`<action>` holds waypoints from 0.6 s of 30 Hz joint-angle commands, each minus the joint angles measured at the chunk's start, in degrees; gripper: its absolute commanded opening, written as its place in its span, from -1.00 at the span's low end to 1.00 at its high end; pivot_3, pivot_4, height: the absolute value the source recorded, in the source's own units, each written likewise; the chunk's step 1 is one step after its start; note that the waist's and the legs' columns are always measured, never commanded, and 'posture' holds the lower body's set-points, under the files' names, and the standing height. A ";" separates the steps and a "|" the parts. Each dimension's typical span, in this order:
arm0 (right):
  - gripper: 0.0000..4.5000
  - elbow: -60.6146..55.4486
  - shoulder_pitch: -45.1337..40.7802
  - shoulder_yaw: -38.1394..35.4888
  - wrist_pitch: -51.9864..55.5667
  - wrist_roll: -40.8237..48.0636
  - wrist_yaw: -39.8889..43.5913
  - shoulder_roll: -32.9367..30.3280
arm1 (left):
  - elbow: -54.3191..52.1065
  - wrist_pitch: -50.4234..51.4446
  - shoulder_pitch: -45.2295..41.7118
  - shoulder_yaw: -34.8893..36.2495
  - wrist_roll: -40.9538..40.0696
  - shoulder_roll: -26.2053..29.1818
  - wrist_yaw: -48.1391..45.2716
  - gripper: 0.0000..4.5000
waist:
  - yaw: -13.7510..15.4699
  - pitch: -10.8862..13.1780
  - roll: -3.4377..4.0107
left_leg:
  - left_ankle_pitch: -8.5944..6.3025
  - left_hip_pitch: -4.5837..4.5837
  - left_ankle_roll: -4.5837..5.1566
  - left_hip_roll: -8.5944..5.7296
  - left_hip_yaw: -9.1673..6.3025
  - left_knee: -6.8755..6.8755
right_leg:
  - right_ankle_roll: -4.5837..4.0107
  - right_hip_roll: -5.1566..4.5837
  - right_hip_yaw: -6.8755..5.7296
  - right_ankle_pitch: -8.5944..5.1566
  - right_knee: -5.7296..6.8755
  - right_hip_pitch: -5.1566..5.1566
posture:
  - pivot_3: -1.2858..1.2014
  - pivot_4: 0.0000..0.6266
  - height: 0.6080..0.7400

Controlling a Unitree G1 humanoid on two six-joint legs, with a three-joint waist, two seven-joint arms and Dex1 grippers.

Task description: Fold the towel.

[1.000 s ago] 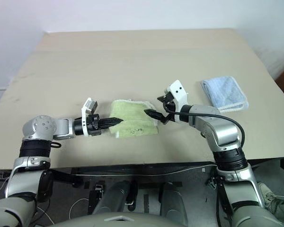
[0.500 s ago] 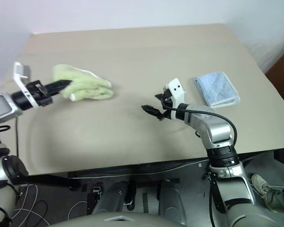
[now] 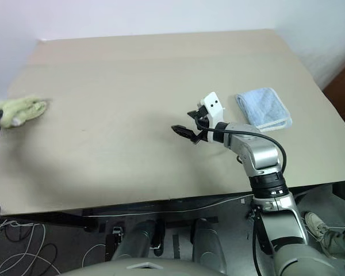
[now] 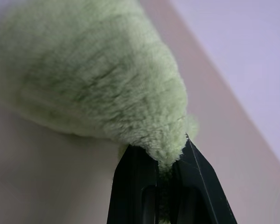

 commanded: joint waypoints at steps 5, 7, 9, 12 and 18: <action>1.00 -2.16 -0.76 0.12 -1.69 -1.31 2.47 -2.15 | -12.07 7.89 7.29 7.23 -7.72 -3.13 4.71 -1.00 | -0.08 -0.09 -0.22 | -0.01 0.00 0.01 0.01 0.00 0.03 | 0.00 -0.01 0.01 0.00 0.00 0.01 | 0.03 -0.52 1.00; 1.00 -2.08 -0.51 -0.07 -1.85 -1.33 2.95 -2.63 | -16.20 9.75 9.23 8.59 -9.49 -4.50 6.34 -1.00 | -0.19 -0.09 -0.22 | -0.02 0.00 0.02 0.01 0.00 0.02 | 0.00 -0.01 0.02 0.00 0.00 0.01 | 0.03 -0.52 1.00; 1.00 -1.26 -0.47 0.08 -2.48 -1.79 3.19 -2.79 | -19.27 10.61 10.65 9.56 -10.67 -6.00 7.98 -1.00 | -0.17 -0.09 -0.22 | -0.02 0.01 0.02 0.02 0.00 0.00 | 0.00 -0.01 0.03 0.00 0.01 0.01 | 0.03 -0.52 1.00; 1.00 -0.73 -0.77 0.60 -3.08 -2.29 3.34 -2.31 | -22.29 9.99 12.11 10.10 -11.18 -8.14 10.22 -0.72 | -0.13 -0.09 -0.22 | -0.01 0.02 0.01 0.03 0.00 0.01 | -0.01 0.00 0.02 0.00 0.02 0.02 | 0.03 -0.52 1.00; 1.00 -0.47 -1.15 0.81 -3.73 -2.62 3.81 -1.83 | -25.63 11.74 13.49 11.28 -13.92 -9.61 12.20 0.18 | -0.08 -0.10 -0.23 | -0.01 0.02 0.01 0.03 0.00 0.04 | -0.01 0.01 0.02 0.00 0.03 0.02 | 0.03 -0.52 1.00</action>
